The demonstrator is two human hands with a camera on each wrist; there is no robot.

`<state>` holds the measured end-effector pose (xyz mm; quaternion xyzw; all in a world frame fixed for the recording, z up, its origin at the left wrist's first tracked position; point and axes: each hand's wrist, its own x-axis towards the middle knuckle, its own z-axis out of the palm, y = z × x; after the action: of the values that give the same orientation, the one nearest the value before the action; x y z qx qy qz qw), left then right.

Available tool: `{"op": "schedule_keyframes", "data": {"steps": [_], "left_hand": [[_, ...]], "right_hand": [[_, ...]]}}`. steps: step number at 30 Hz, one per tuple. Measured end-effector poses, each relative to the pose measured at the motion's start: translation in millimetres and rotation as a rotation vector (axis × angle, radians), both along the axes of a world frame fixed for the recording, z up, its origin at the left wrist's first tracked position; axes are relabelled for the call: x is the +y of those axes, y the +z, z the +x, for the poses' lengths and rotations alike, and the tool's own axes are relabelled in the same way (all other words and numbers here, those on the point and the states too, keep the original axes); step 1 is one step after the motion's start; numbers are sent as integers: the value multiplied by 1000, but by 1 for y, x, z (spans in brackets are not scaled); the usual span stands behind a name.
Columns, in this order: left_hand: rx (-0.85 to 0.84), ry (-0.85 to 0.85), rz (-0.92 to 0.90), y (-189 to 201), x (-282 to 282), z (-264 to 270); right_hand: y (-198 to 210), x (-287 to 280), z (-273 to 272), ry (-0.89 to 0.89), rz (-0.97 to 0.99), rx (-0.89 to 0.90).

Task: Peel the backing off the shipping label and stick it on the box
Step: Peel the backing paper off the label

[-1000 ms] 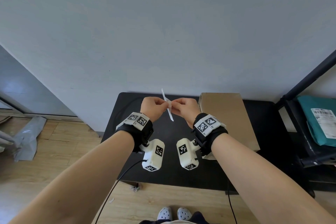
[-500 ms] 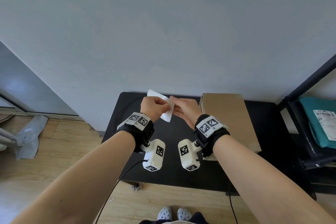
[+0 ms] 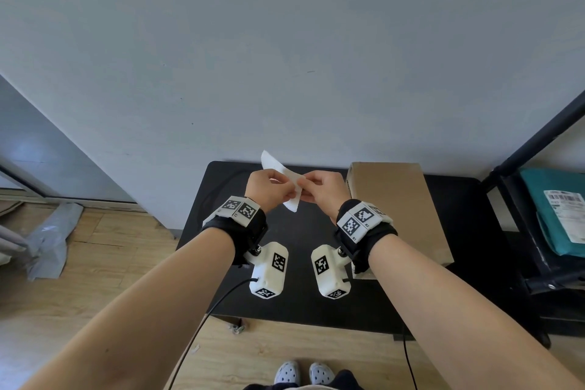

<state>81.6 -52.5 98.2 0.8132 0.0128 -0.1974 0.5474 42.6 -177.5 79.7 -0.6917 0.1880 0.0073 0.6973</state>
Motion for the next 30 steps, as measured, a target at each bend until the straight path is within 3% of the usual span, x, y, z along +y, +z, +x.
{"op": "schedule_keyframes", "data": {"steps": [3,9,16,24,30], "left_hand": [[4,-10,-44,-2,0,-1],[-40,-41,8,-3,2,2],[-60,-80,15,-3,3,0],[-13,-87,-8,1,7,4],[20,-70,-10,0,5,5]], "right_hand": [[1,-1,-2,7,0,-2],[4,0,-6,21,188,49],[-1,-2,-6,-15,122,20],[0,-5,-8,8,216,24],[5,-5,-8,39,171,13]]}}
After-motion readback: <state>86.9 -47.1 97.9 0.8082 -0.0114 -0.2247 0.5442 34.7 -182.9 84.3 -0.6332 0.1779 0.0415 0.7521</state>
